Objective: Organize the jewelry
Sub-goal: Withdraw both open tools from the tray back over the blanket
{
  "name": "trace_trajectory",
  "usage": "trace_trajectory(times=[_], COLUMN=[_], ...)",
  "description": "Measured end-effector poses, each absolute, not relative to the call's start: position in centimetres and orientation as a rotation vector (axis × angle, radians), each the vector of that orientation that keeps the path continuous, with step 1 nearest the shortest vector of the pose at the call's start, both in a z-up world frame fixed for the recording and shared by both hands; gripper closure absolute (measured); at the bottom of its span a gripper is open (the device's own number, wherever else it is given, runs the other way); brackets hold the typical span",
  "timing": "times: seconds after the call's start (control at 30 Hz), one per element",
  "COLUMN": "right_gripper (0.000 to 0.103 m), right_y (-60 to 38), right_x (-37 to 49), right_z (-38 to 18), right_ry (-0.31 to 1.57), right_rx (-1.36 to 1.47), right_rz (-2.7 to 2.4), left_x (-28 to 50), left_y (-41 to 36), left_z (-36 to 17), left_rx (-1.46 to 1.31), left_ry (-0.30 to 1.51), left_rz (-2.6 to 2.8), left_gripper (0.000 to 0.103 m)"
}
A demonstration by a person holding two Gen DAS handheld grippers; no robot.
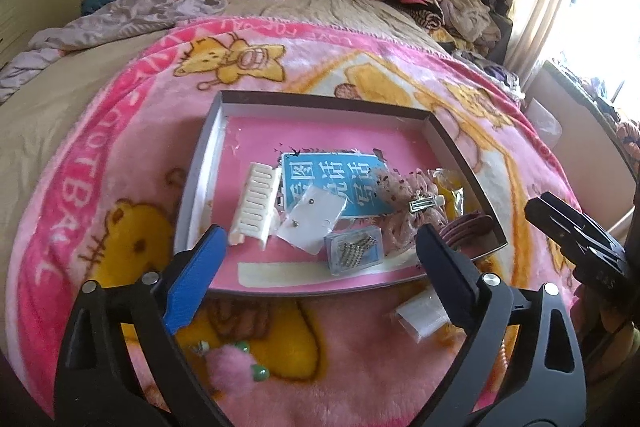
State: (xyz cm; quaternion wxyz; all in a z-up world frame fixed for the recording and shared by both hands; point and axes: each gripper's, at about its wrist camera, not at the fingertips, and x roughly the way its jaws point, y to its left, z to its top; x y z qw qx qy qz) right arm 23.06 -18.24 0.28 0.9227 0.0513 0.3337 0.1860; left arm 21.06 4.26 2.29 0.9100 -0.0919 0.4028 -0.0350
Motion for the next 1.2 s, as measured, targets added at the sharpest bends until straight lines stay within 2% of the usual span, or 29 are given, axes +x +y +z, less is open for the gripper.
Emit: trace_trajectory(times=[0.1,1.2], right_gripper=[0.022,0.02], right_y=[-18.2,-17.6], right_x=[22.4,16.0], right_z=[0.9,3.0], right_ry=[0.668,0.627], right_rx=[0.096,0.031], right_rz=[0.381,0.412], left_x=[20.4,13.2], left_y=[4.6,6.6], left_z=[2.9,4.4], left_rx=[-0.197,-0.234], left_ry=[0.815,0.746], left_rz=[-0.062,-0.032], left_gripper=[0.012,0.012])
